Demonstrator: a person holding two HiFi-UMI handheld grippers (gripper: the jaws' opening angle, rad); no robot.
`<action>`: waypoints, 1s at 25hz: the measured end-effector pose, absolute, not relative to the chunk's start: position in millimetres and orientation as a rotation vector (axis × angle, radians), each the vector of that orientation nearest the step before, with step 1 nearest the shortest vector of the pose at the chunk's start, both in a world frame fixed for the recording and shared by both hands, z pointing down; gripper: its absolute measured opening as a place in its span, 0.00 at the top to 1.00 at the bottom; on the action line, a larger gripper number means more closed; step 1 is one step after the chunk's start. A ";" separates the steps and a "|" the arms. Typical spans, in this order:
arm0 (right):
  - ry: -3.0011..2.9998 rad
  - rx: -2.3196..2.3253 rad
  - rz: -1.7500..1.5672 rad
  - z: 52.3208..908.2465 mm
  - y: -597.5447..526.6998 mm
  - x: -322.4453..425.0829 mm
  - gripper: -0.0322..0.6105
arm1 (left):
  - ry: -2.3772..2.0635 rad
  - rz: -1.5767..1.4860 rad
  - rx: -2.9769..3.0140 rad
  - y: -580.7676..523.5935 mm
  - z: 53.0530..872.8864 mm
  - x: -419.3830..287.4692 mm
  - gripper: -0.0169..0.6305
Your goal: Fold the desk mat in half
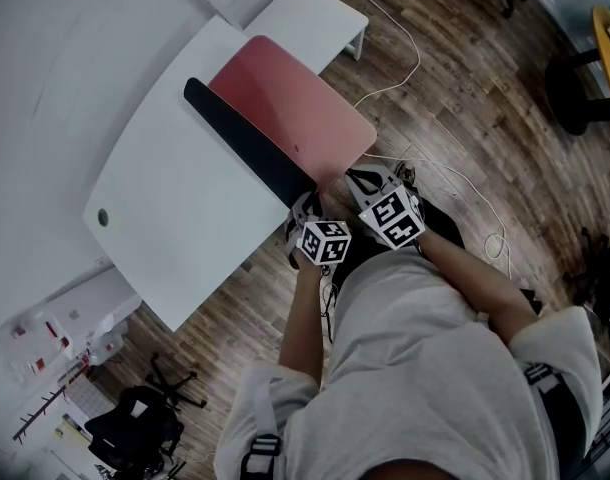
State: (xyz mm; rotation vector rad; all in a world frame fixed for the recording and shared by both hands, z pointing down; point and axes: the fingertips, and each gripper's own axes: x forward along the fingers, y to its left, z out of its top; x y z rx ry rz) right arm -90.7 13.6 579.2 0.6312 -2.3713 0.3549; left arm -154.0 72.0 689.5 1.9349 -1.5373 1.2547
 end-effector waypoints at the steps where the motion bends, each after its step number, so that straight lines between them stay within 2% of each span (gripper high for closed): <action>1: -2.369 0.634 0.357 579.3 13.6 -89.7 0.89 | -1.539 1.255 1.933 72.5 689.2 -154.5 0.92; 25: -2.364 0.651 0.381 579.9 3.7 -76.4 0.89 | -1.514 1.256 1.946 61.8 689.0 -140.8 0.92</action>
